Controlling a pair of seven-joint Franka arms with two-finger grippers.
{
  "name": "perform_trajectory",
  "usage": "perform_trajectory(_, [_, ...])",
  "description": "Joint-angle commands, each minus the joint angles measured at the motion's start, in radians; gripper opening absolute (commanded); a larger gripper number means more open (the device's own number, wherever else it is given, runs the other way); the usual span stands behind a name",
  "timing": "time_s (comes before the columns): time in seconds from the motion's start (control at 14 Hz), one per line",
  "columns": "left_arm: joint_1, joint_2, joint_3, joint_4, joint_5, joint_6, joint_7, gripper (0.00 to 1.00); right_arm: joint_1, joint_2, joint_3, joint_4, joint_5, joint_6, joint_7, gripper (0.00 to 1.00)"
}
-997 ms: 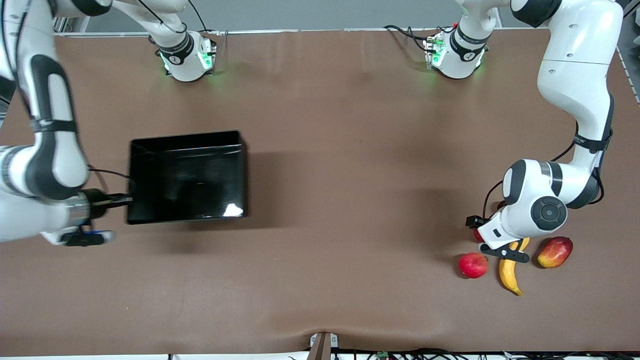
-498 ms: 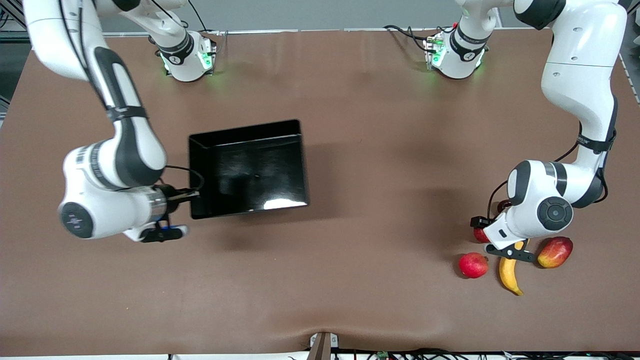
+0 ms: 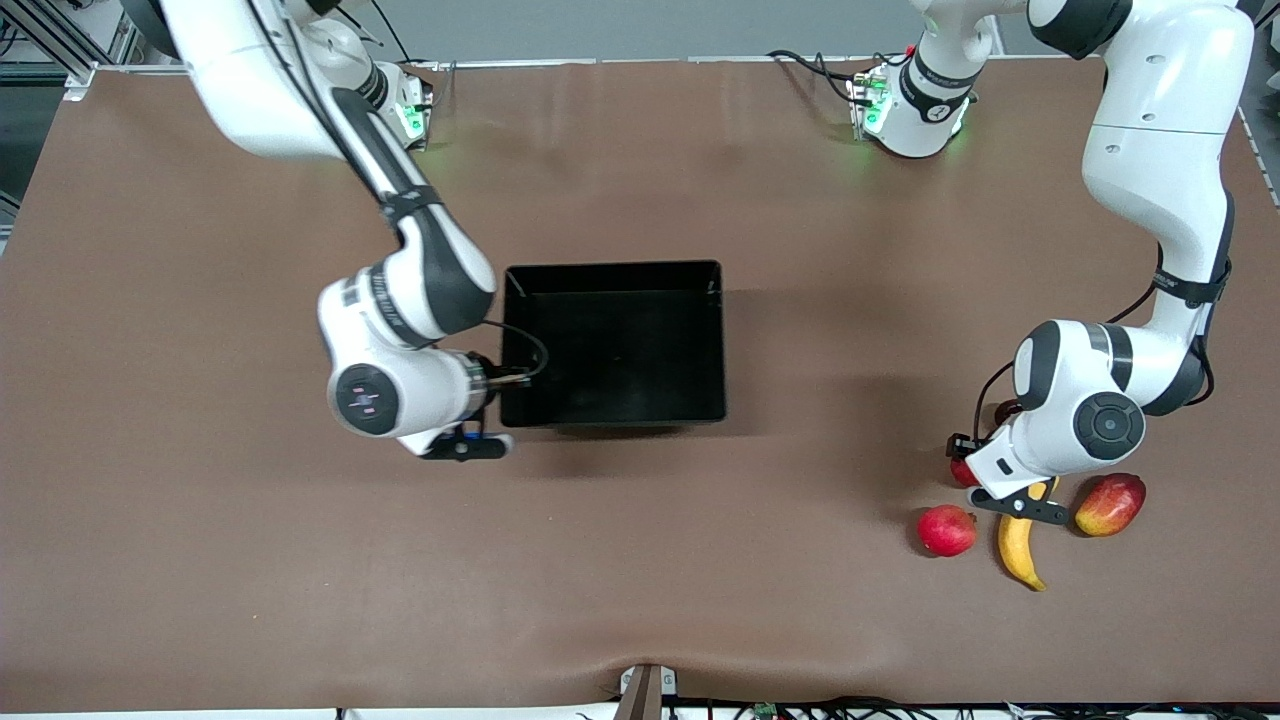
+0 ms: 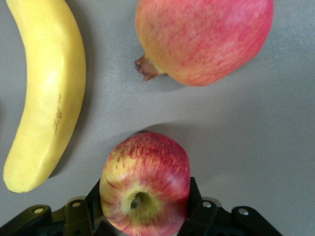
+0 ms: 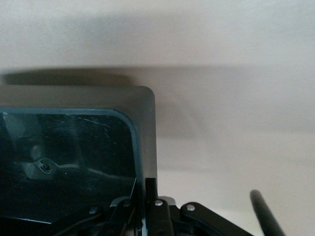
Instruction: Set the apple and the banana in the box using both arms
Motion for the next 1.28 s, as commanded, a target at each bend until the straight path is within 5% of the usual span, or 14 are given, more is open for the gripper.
perform_trajectory(0.0, [-0.003, -0.068, -0.009, -0.011, 0.01, -0.029, 0.011, 0.0, 0.038, 0.019, -0.009, -0.019, 0.075, 0.098, 0.056, 0.0])
perform_trajectory(0.28, [-0.005, -0.137, -0.049, 0.002, 0.005, -0.104, -0.005, 0.0, 0.095, 0.059, -0.009, -0.019, 0.077, 0.204, 0.116, 0.0])
perform_trajectory(0.36, [-0.003, -0.153, -0.063, 0.008, 0.004, -0.127, -0.006, 0.0, 0.102, 0.064, -0.009, -0.019, 0.075, 0.215, 0.116, 0.18])
perform_trajectory(0.5, [-0.005, -0.174, -0.074, 0.043, 0.002, -0.196, -0.008, 0.0, 0.096, 0.062, -0.009, -0.013, 0.066, 0.212, 0.113, 1.0])
perform_trajectory(0.71, [-0.005, -0.203, -0.12, 0.074, 0.002, -0.27, -0.078, 0.0, 0.072, 0.035, -0.016, 0.007, 0.062, 0.19, 0.107, 1.0])
perform_trajectory(0.93, [-0.006, -0.216, -0.19, 0.072, 0.002, -0.282, -0.214, 0.0, -0.005, -0.01, -0.035, 0.118, 0.043, -0.001, 0.107, 1.0])
perform_trajectory(1.21, [-0.073, -0.211, -0.275, 0.065, 0.004, -0.29, -0.435, 0.0, -0.092, -0.028, -0.054, 0.303, -0.13, -0.226, 0.061, 1.0])
